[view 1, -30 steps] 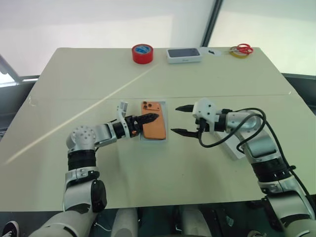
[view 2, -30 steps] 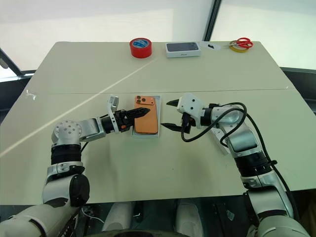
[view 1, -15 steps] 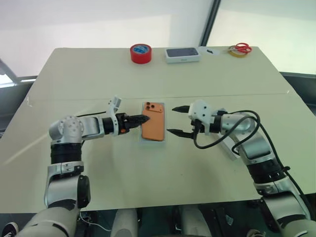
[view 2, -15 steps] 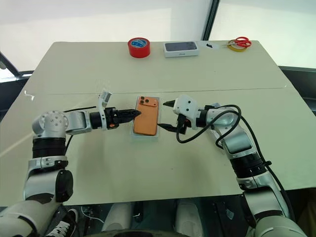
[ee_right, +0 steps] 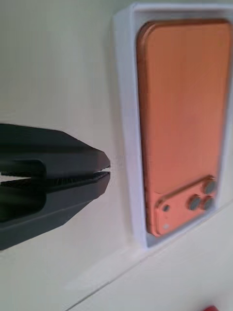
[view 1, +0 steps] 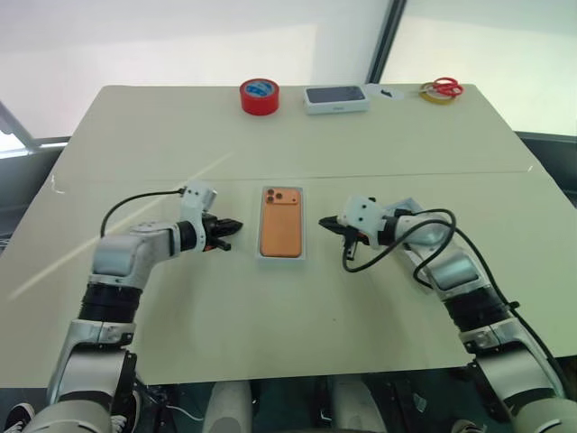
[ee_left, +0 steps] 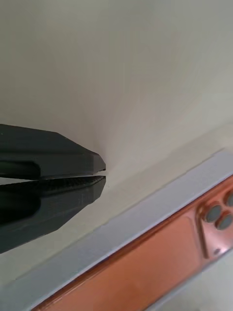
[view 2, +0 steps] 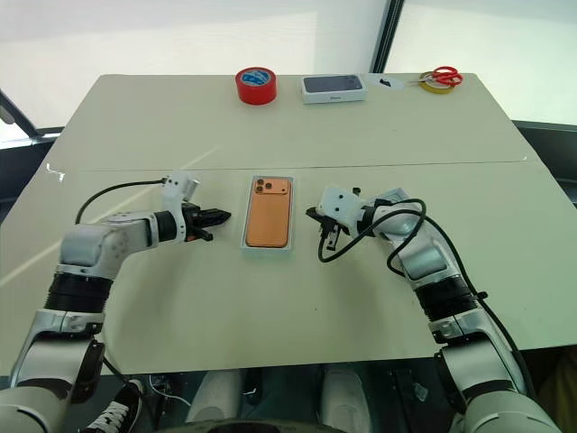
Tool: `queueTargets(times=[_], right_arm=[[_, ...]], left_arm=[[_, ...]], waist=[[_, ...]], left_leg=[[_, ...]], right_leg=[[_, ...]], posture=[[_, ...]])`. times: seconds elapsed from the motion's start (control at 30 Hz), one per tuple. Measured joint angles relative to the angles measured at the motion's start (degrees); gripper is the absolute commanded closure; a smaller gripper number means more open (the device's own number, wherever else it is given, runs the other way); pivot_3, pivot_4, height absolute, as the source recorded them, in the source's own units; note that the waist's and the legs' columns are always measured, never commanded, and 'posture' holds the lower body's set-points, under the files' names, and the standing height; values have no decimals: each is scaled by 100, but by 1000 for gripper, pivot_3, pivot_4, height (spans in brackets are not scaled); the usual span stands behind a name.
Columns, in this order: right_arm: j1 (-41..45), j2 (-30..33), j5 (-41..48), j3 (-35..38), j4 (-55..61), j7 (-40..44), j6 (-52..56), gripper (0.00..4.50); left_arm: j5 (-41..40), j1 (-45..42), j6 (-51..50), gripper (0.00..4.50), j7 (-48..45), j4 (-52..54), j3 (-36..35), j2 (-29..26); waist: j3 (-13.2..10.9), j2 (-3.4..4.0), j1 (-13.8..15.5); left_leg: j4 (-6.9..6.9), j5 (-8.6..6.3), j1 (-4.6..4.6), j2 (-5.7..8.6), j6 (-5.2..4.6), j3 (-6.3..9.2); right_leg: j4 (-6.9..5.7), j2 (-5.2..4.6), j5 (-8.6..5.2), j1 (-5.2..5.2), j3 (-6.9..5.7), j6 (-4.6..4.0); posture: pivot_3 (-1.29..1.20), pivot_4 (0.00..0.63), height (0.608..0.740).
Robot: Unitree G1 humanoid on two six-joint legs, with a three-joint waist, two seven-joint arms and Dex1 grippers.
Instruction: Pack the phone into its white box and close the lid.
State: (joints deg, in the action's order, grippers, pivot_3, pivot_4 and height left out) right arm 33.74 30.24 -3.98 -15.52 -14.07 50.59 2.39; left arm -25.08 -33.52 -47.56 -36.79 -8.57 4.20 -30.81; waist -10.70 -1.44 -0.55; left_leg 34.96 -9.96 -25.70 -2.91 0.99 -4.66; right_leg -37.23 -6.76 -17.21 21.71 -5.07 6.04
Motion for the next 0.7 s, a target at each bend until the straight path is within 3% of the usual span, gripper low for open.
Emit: queueTargets(times=[0.27, 0.53, 0.7], right_arm=[[49, -9, -257, -150, -241, -72, -130, 4492], [-724, 1076, -133, 415, 509, 345, 142, 4492], [-1437, 1501, 93, 731, 1300, 602, 485, 4492]], left_arm=[[337, -230, 138, 4436, -363, -41, 550, 632], [373, -497, 33, 4436, -710, -389, 868, 1601], [629, -749, 316, 4436, -814, -795, 1052, 1879]], waist=[[0, 0, 32], [-1, 1, 226], [0, 4, 244]], left_leg=[[13, 1, -1, 3, -5, 3], [28, -11, -6, 9, -26, 3], [26, -11, 0, 2, -24, 2]], right_leg=[[-2, 1, 0, -8, -2, 2], [4, -2, -2, -18, -4, 5], [1, 7, -2, -14, -4, 5]], posture=[[0, 150, 740], [0, 150, 740], [0, 150, 740]])
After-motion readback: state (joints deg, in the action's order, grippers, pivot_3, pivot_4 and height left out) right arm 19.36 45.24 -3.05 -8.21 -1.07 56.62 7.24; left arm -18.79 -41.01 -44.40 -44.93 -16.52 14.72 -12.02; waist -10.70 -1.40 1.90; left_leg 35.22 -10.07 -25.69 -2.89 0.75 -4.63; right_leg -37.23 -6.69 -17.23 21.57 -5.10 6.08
